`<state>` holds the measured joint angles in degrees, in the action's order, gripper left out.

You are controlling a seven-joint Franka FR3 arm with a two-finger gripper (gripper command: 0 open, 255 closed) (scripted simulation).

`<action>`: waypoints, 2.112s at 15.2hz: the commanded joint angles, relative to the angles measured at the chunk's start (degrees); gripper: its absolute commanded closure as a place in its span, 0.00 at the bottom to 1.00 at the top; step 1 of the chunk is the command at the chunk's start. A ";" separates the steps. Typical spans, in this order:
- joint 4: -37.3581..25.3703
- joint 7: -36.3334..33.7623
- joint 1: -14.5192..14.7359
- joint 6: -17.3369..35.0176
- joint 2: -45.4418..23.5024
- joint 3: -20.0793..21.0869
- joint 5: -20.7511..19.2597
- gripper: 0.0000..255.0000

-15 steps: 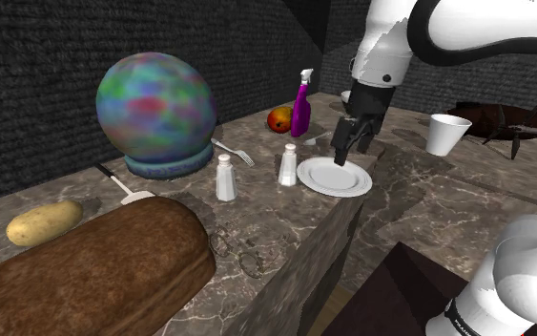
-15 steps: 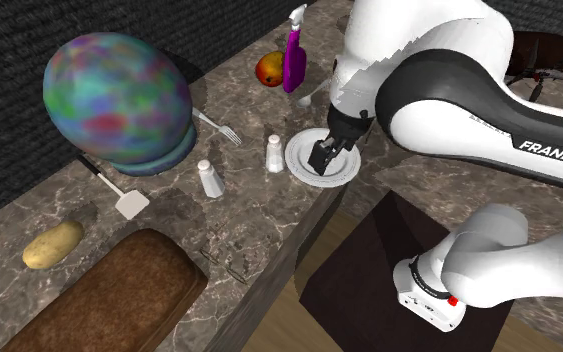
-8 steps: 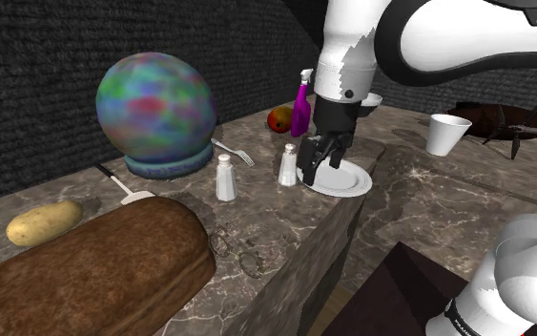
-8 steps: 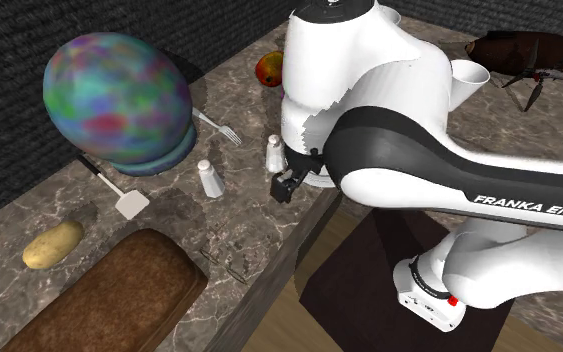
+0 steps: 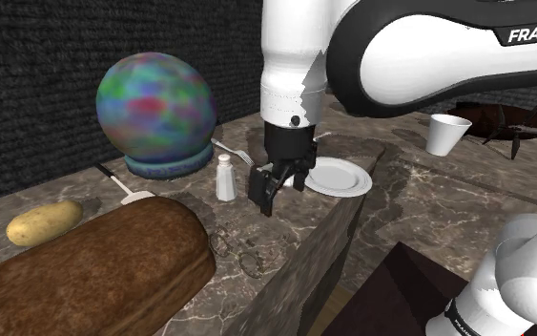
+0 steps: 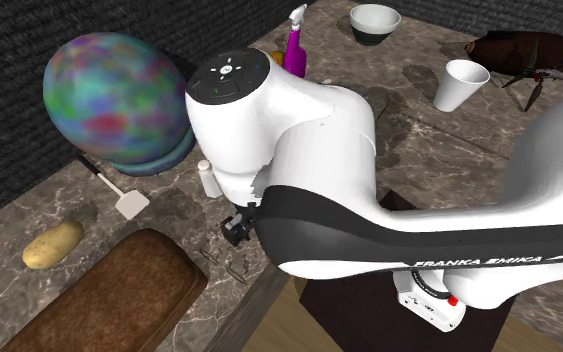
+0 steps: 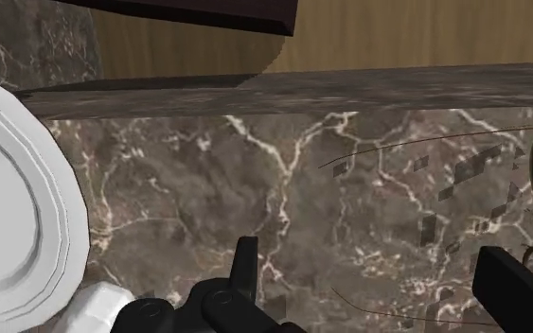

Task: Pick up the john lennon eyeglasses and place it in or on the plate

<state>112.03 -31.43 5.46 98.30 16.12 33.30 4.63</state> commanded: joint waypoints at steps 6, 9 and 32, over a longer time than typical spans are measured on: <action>-11.02 -11.90 2.78 -0.68 -14.94 9.48 -8.66 0.00; -13.21 -14.67 4.33 -0.60 -18.92 10.78 -11.47 0.00; -9.86 -15.98 4.60 3.41 -20.03 11.12 -12.35 1.00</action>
<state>102.10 -47.40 10.06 101.75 -3.87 44.42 -7.74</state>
